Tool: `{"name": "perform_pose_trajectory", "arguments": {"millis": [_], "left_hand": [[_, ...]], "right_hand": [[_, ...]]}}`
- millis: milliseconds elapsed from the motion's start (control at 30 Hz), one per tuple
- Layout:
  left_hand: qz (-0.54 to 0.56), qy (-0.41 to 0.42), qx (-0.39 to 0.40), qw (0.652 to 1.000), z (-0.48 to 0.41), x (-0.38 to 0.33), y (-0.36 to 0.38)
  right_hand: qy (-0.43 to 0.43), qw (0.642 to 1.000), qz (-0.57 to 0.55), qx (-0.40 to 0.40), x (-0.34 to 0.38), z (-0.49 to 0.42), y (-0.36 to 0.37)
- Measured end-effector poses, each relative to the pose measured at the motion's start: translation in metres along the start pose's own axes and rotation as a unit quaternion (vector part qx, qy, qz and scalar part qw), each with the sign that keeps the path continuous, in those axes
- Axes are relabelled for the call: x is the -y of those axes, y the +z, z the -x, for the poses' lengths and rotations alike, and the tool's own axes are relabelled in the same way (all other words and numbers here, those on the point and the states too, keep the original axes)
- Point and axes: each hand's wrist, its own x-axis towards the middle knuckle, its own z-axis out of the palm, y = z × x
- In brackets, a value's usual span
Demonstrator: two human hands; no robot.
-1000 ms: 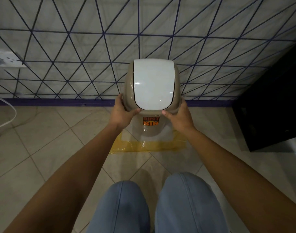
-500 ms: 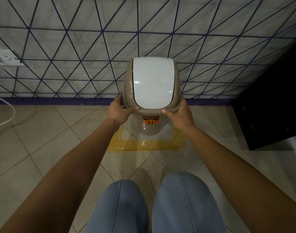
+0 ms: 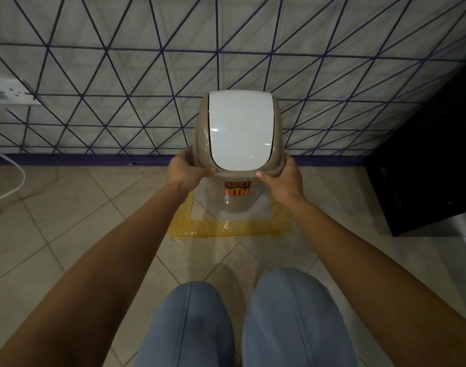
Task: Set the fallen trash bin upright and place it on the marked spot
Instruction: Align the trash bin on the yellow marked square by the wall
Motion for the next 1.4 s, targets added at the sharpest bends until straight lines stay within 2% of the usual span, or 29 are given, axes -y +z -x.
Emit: {"name": "perform_pose_trajectory", "arguments": {"millis": [233, 667, 1133, 1400], "left_hand": [[0.021, -0.008, 0.019, 1.000, 0.000, 0.002, -0.007], [-0.016, 0.018, 0.062, 0.998, -0.003, 0.005, -0.010], [-0.025, 0.034, -0.015, 0.999, 0.006, 0.009, -0.004], [-0.075, 0.053, -0.098, 0.991, 0.024, 0.012, -0.002]], "right_hand": [[-0.015, 1.000, 0.005, 0.013, 0.004, 0.001, 0.003], [-0.020, 1.000, 0.002, -0.007, -0.002, 0.004, 0.005], [-0.037, 0.997, 0.069, -0.015, 0.002, 0.007, 0.006], [-0.086, 0.987, 0.125, -0.047, 0.009, 0.021, -0.004]]}}
